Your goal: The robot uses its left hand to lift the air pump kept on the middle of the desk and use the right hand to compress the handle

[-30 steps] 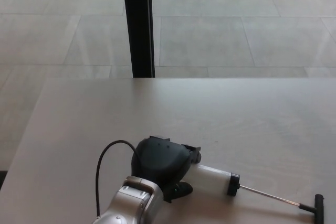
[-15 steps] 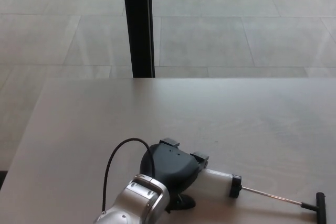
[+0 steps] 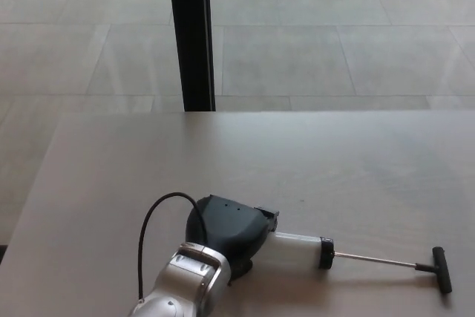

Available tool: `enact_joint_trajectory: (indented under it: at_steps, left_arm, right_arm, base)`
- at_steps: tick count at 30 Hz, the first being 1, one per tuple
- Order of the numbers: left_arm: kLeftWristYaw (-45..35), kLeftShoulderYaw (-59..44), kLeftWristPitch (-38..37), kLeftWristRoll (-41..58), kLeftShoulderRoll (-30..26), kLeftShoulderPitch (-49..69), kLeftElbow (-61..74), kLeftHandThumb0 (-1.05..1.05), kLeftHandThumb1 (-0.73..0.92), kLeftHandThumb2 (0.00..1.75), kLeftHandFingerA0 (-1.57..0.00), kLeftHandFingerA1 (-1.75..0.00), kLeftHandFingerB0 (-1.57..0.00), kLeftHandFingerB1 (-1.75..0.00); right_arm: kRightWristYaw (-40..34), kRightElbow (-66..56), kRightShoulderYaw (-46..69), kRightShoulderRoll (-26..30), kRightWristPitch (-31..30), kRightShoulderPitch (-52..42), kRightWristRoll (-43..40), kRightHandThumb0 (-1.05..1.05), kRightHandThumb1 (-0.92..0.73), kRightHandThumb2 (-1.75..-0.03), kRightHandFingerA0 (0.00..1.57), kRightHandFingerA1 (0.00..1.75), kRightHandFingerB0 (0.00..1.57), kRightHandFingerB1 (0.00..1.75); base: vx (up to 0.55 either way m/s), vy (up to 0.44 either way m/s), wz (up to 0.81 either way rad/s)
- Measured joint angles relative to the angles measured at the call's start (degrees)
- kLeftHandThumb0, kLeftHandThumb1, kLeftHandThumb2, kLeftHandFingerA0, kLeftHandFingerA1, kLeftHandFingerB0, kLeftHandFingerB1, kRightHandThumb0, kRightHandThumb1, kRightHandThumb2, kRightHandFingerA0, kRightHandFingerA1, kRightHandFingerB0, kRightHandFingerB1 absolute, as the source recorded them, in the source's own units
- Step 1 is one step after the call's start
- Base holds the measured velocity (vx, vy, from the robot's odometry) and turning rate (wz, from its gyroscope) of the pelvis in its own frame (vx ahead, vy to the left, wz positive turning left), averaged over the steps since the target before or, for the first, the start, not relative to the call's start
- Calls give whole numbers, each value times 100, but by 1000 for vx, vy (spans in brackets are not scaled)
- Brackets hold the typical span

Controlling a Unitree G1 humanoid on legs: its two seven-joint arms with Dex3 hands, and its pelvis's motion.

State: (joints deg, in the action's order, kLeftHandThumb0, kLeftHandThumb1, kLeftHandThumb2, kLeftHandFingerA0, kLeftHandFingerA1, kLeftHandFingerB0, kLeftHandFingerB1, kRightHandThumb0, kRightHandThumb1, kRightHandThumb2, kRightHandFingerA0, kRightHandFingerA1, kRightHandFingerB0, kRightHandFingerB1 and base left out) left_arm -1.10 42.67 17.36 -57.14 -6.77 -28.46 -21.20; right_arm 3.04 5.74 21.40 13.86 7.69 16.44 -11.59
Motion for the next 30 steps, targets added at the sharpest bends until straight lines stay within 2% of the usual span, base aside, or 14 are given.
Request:
enact_joint_trajectory:
  at_steps: [1,4,8,13,15,16,18,21,25,26,27,28,29,30]
  left_arm:
    - [51,-31,5,-5,22,26,-1,-17,77,83,-98,-169,-73,-112]
    - [243,-121,12,-13,71,112,-21,-19,83,79,-75,-175,-72,-126]
    - [514,-261,-55,6,76,185,-64,-18,83,78,-87,-172,-73,-103]
    - [767,-390,-236,100,78,249,-146,-16,78,83,-75,-175,-71,-128]
    - [903,-426,-367,159,78,265,-201,-17,77,82,-95,-173,-68,-121]
    - [938,-443,-407,180,78,273,-213,-17,79,81,-73,-175,-72,-113]
    - [1005,-465,-473,211,79,280,-245,-18,76,82,-93,-171,-69,-114]
    - [1106,-494,-566,237,84,287,-295,-12,70,97,-77,-175,-66,-149]
    - [1341,-680,-780,389,158,341,-375,-9,70,98,-77,-175,-64,-154]
    - [1377,-758,-820,444,189,375,-365,-9,61,109,-115,-149,-89,-130]
    - [1419,-838,-873,498,209,411,-351,-2,62,108,-82,-175,-64,-164]
    - [1473,-926,-944,571,224,453,-342,-8,60,113,-115,-153,-88,-133]
    - [1523,-1017,-1010,643,240,492,-329,-2,64,112,-81,-175,-63,-165]
    - [1544,-1085,-1060,696,255,518,-302,-8,60,113,-114,-152,-89,-132]
  right_arm:
    - [0,0,0,0,0,0,1,-57,-78,-63,53,67,58,45]
    - [-2,-1,0,0,-1,0,3,-59,-78,-63,55,66,60,46]
    - [-26,-7,1,0,-7,0,3,-57,-79,-63,57,66,63,47]
    - [-69,-17,2,0,-34,5,5,-56,-80,-64,57,66,65,48]
    - [-90,-29,1,0,-47,5,13,-56,-81,-64,57,66,63,48]
    - [-96,-29,0,0,-47,5,17,-54,-82,-64,56,65,62,48]
    - [-111,-29,-2,1,-48,5,31,-54,-82,-64,56,65,61,48]
    - [-121,-16,-3,0,-47,5,49,-57,-81,-64,55,65,59,48]
    - [-123,23,3,0,-45,-8,57,-57,-81,-64,55,65,58,47]
    - [-123,23,5,0,-45,-16,57,-57,-81,-64,55,64,57,46]
    - [-123,25,5,0,-46,-23,58,-57,-81,-64,55,63,56,46]
    - [-123,28,5,0,-46,-32,59,-58,-82,-64,56,63,56,46]
    - [-124,33,4,0,-46,-45,62,-58,-82,-64,56,62,56,46]
    - [-124,38,3,1,-47,-58,68,-59,-82,-64,56,61,55,45]
  base:
    - [0,0,0]
    - [0,0,0]
    - [0,0,0]
    - [0,0,0]
    - [0,0,0]
    - [0,0,0]
    - [0,0,0]
    - [0,0,0]
    - [0,0,0]
    - [0,0,0]
    - [0,0,0]
    - [0,0,0]
    - [0,0,0]
    - [0,0,0]
